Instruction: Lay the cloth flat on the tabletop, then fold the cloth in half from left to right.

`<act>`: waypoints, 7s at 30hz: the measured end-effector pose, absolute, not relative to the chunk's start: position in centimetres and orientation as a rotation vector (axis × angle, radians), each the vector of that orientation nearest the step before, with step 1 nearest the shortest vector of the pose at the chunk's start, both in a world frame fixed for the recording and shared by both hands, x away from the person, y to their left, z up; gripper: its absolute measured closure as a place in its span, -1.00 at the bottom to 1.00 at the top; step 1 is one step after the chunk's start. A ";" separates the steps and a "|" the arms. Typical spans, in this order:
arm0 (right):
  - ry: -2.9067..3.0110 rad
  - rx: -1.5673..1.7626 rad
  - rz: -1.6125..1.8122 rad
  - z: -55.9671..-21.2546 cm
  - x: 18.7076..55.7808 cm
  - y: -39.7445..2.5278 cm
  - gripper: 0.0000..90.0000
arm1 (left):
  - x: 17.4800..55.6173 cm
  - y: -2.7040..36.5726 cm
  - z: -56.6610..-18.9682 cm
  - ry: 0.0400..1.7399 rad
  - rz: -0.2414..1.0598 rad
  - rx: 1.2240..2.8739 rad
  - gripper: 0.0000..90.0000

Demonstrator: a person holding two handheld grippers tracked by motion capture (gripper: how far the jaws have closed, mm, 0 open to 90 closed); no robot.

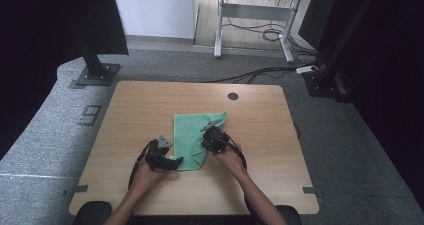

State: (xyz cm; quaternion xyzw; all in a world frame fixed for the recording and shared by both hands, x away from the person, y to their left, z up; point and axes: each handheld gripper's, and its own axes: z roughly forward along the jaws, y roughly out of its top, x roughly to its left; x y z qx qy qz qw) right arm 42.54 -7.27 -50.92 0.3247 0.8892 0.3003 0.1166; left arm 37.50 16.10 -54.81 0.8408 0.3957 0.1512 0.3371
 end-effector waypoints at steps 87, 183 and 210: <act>2.305 1.207 1.000 -52.6 37.0 -21.1 -0.65 | 35.2 19.6 -52.6 0.990 0.416 2.244 -0.92; 2.279 1.281 0.893 -55.1 37.9 -21.3 -0.98 | 36.1 16.7 -54.6 1.007 0.459 2.247 -0.92; 2.186 1.377 0.921 -55.6 38.5 -23.9 -1.00 | 34.2 14.6 -54.7 0.908 0.370 2.265 -0.95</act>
